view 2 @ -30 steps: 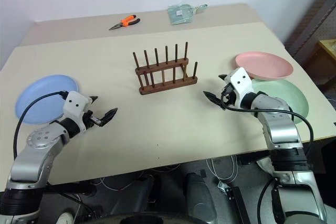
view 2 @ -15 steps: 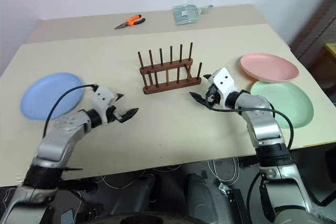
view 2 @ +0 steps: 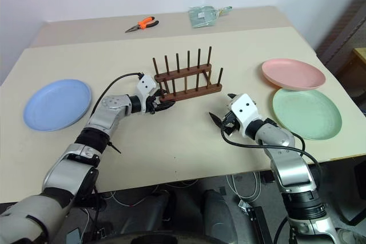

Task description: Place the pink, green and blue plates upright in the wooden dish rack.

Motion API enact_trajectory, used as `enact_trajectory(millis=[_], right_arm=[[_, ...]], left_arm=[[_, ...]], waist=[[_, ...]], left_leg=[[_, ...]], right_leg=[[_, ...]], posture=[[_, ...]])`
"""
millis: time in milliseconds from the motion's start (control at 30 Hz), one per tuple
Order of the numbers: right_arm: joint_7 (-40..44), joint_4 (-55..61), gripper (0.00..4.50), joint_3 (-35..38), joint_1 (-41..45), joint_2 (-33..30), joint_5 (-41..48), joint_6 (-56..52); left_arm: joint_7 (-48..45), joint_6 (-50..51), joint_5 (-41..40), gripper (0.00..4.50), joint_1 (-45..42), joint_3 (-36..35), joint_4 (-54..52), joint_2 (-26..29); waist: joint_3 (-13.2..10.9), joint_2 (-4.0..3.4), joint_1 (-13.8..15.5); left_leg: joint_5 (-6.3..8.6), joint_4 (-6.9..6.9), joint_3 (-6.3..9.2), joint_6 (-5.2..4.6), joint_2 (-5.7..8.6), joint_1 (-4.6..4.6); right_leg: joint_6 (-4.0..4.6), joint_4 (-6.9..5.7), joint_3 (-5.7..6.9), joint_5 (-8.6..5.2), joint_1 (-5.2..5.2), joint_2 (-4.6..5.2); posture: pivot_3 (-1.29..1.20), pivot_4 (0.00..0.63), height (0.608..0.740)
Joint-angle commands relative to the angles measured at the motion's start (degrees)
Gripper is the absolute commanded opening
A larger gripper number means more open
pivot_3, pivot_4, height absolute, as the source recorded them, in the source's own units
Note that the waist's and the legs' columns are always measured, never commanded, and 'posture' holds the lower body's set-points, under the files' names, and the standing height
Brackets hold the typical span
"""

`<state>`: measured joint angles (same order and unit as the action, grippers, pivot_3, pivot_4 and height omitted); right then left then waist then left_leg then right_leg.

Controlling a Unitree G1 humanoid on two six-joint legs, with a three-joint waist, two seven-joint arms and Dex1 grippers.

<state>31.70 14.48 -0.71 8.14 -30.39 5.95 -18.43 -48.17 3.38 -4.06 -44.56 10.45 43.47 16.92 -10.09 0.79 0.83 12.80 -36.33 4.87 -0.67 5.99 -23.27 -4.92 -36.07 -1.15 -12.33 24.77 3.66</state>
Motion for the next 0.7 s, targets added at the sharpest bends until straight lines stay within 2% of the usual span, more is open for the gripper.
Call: enact_trajectory(millis=[33, 67, 267, 400, 467, 533, 633, 700], right_arm=[[-0.56, 1.98, 4.50, 2.04, 0.54, -0.75, 0.06, 0.44], [-0.55, 1.56, 4.50, 2.04, 0.78, -0.79, -0.04, 0.60], [0.16, -1.17, 4.50, 4.49, 0.52, -3.57, -0.33, 1.72], [1.73, -3.03, 4.50, 8.56, -2.23, -7.34, 0.41, 2.63], [2.67, -3.63, 4.50, 10.22, -4.06, -8.89, 0.61, 3.05], [3.34, -4.12, 4.50, 11.00, -5.39, -9.78, 0.51, 3.71], [3.95, -3.81, 4.50, 11.08, -6.31, -10.03, 0.54, 4.07], [4.17, -3.30, 4.50, 11.14, -6.57, -9.81, 0.68, 3.91]], left_arm=[[-1.55, -0.06, 1.53, 1.12, 1.01, 0.70, 1.09, 0.33], [-2.35, -0.04, 1.33, 0.76, 1.47, 0.60, 0.24, 0.48], [-8.62, 0.36, 0.18, 0.78, 6.47, 1.58, -10.71, 2.90], [-15.64, -0.97, -0.23, 0.78, 10.73, 4.00, -20.81, 6.73], [-17.97, -1.16, -0.10, 1.82, 11.73, 4.72, -22.49, 8.47], [-17.80, -0.95, 0.27, 2.66, 11.91, 4.34, -22.13, 9.37], [-14.95, -0.16, 1.86, 4.37, 11.65, 3.44, -20.47, 10.29], [-14.14, 0.25, 2.18, 4.45, 12.05, 3.21, -20.55, 11.08]], waist=[[0.02, 0.00, -0.09], [0.02, 0.00, -0.11], [0.03, -0.02, -0.18], [0.03, -0.02, -0.05], [0.03, -0.02, -0.04], [0.03, -0.02, -0.09], [0.04, -0.04, -0.24], [0.04, -0.04, -0.23]], left_leg=[[0.00, 0.00, 0.00, 0.00, 0.00, 0.02], [0.00, 0.00, 0.01, 0.00, -0.01, 0.04], [0.01, 0.08, 0.00, -0.01, -0.02, 0.04], [0.02, 0.08, 0.01, -0.02, -0.01, 0.03], [0.02, 0.07, 0.01, -0.03, -0.02, 0.03], [0.02, 0.08, 0.00, -0.03, -0.02, 0.03], [0.02, 0.07, 0.00, -0.03, -0.04, 0.04], [0.02, 0.08, 0.00, -0.03, -0.05, 0.05]], right_leg=[[0.00, 0.00, 0.00, 0.00, -0.02, 0.00], [0.00, 0.00, 0.00, 0.00, -0.03, -0.01], [-0.01, 0.00, -0.02, -0.01, 0.00, -0.02], [0.00, 0.02, -0.03, -0.01, 0.00, 0.00], [0.01, 0.02, -0.03, -0.01, -0.01, 0.01], [0.01, 0.03, -0.03, -0.02, -0.01, 0.01], [0.01, 0.02, -0.04, -0.02, -0.01, 0.00], [0.01, 0.02, -0.03, -0.02, -0.01, -0.01]], posture=[[0.00, 0.150, 0.729], [0.00, 0.150, 0.729], [0.00, 0.150, 0.729], [0.00, 0.150, 0.729], [0.00, 0.150, 0.729], [0.00, 0.150, 0.729], [0.00, 0.150, 0.729], [0.00, 0.150, 0.729]])
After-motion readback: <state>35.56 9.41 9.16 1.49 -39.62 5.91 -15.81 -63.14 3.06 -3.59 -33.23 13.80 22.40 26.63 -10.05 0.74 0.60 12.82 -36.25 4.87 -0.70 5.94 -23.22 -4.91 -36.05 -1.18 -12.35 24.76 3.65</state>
